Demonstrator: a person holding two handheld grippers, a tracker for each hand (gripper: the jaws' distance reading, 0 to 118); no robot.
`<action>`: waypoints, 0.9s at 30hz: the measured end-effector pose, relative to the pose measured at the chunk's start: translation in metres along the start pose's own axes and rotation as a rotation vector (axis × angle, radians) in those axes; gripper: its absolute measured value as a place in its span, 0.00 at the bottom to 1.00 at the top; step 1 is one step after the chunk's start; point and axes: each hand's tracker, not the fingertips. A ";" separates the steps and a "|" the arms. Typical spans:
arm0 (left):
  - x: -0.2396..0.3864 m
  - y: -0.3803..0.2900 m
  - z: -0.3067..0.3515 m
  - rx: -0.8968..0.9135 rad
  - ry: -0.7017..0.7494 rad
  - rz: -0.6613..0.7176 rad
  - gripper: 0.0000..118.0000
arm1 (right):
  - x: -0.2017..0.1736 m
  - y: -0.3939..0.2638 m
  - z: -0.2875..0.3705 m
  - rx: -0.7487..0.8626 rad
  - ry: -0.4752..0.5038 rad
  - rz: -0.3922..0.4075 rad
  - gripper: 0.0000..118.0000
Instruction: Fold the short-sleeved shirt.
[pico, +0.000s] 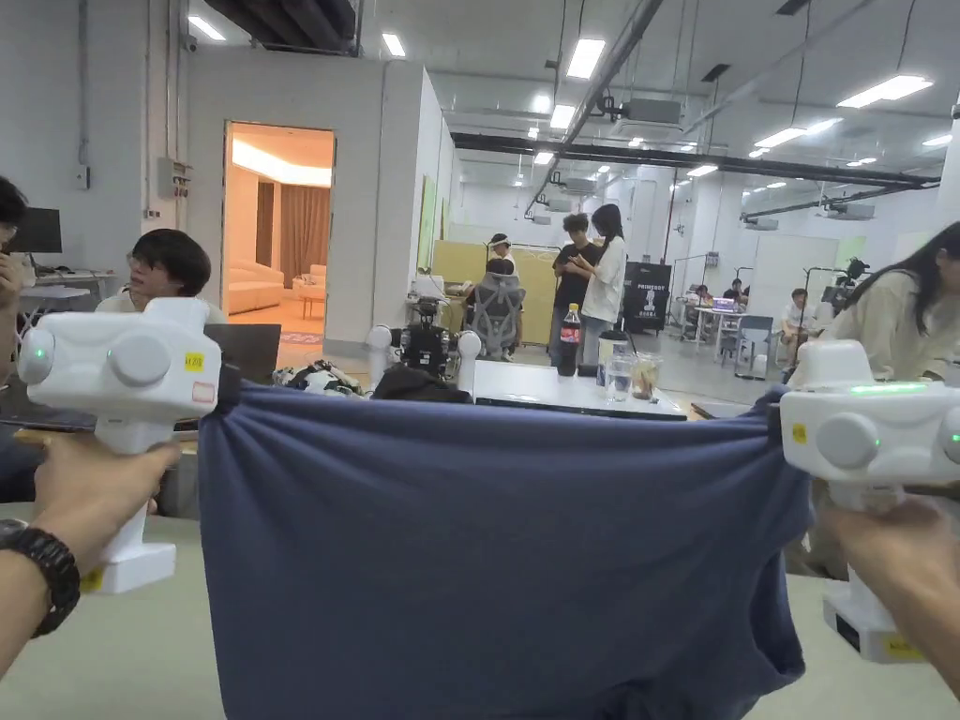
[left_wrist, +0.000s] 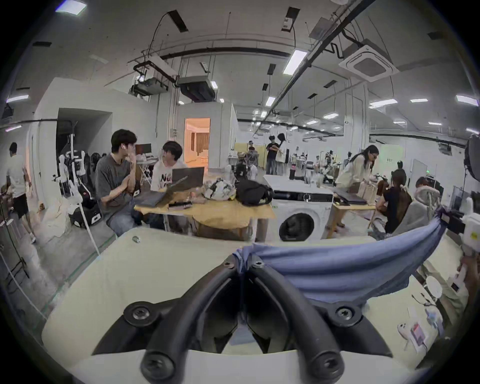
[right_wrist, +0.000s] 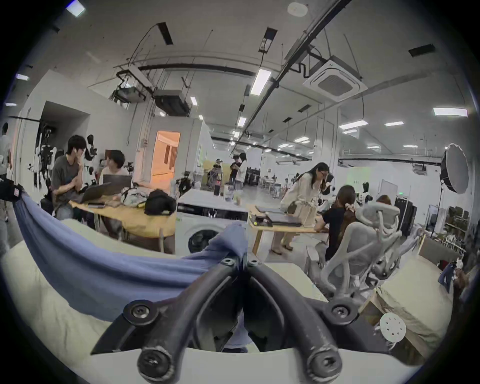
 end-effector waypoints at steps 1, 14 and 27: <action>-0.001 -0.016 0.006 0.001 -0.005 0.010 0.00 | 0.000 -0.011 0.010 -0.011 -0.001 0.003 0.00; 0.002 -0.147 0.111 -0.046 -0.046 0.011 0.00 | 0.019 -0.124 0.116 -0.104 0.011 0.017 0.00; -0.012 -0.263 0.159 -0.252 -0.092 0.097 0.00 | 0.016 -0.237 0.183 -0.334 0.061 0.043 0.00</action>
